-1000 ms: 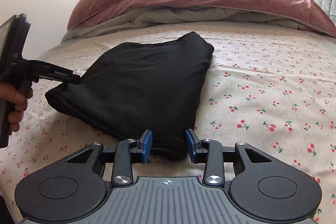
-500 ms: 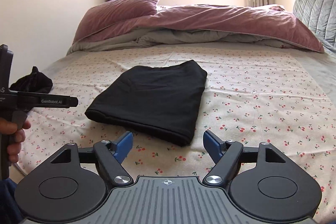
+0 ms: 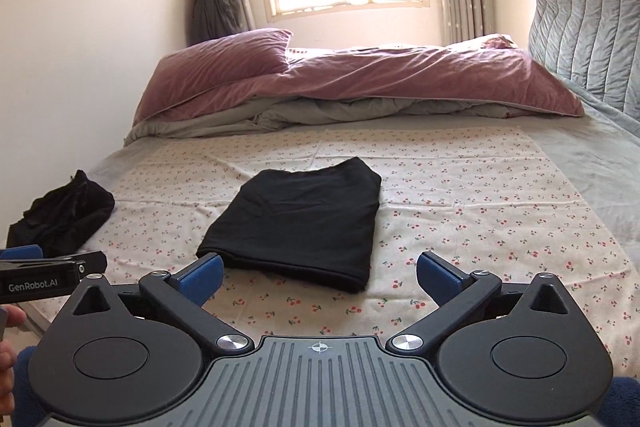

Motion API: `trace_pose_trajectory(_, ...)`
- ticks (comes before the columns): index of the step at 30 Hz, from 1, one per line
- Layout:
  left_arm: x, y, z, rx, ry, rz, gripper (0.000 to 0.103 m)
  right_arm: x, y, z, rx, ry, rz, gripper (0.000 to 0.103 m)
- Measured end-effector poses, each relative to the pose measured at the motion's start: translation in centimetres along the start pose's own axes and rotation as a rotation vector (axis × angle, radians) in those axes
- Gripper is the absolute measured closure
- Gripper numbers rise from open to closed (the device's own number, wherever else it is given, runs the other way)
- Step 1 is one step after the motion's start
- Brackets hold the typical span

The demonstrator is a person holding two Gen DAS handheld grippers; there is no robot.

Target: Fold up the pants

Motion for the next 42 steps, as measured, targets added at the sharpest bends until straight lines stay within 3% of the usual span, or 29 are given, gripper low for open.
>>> trace_pose_trajectory(11, -2.3, 0.2, 1.8, -0.018, -0.025, -0.006, 0.000, -0.1, 0.2, 1.8, 0.027, 0.096, -0.017, 0.000)
trace_pose_trajectory(36, -5.1, 0.4, 0.7, 0.014, -0.007, -0.071, 0.000, 0.3, 1.1, 1.2, 0.072, 0.091, -0.002, 0.000)
trace_pose_trajectory(42, -5.6, 0.3, 0.5, 0.012, 0.000, -0.080, 0.000, 0.1, 1.2, 0.5, 0.131, 0.107, -0.024, 0.000)
Point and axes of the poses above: each gripper's, at about its wrist camera, not at the fingertips, and z roughly against the way its jaws point, x to its left, y to its underside, the point moved 3 cm from there along -z, roughly the way its jaws point, and after that the axes turned 7 degrees about z, right-handed, at the moved point
